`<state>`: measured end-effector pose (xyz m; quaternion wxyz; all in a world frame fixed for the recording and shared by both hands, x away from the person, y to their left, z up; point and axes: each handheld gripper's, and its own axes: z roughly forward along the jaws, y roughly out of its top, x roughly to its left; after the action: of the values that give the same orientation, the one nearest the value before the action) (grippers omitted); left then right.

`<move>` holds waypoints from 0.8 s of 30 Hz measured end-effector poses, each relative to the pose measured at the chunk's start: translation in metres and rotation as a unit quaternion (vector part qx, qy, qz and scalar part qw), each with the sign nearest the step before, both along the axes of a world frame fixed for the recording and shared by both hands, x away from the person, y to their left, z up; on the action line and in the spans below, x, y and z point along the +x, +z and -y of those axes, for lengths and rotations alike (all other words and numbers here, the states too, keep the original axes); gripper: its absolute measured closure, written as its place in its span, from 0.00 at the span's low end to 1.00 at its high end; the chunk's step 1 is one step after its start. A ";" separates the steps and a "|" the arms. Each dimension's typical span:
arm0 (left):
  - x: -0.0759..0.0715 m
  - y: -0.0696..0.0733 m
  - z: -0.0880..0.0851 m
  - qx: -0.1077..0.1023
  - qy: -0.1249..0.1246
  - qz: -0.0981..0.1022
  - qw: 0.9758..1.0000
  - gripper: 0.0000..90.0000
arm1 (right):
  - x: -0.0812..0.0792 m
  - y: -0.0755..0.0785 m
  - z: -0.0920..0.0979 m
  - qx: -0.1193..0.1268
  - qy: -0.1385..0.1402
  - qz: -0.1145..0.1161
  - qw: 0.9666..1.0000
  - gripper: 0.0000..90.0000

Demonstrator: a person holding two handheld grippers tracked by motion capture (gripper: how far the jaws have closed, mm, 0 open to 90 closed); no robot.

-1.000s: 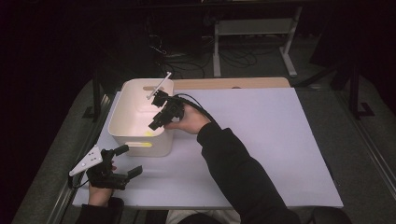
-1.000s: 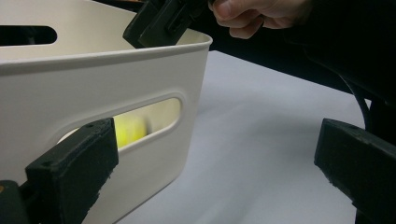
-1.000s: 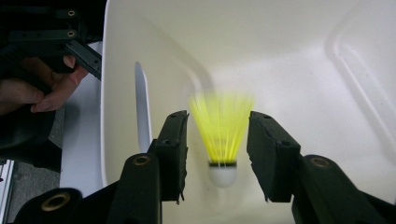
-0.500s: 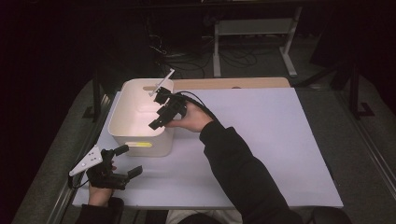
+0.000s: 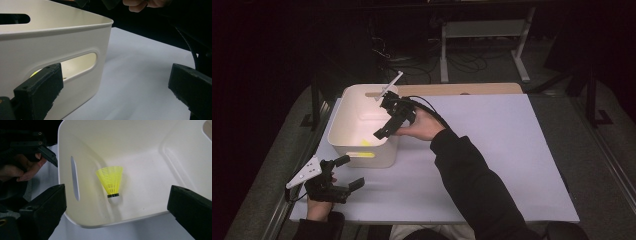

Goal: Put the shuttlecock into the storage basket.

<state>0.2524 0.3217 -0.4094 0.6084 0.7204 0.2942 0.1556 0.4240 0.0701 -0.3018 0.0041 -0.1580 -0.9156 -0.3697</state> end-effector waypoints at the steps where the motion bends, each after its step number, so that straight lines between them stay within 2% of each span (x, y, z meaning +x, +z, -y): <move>1: 0.000 0.000 0.000 0.000 0.000 0.000 1.000 0.00 | -0.001 0.001 0.002 0.001 -0.002 0.002 1.000 0.00; 12: 0.000 0.000 0.000 0.000 0.001 0.000 1.000 0.00 | -0.004 0.012 0.028 0.019 -0.027 0.020 0.999 0.00; 24: 0.000 0.000 0.000 0.000 0.002 -0.001 1.000 0.00 | -0.006 0.012 0.055 0.025 -0.047 0.030 0.998 0.00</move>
<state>0.2525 0.3214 -0.4096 0.6078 0.7199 0.2964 0.1562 0.4176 0.0153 -0.2895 -0.0368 -0.1891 -0.8976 -0.3964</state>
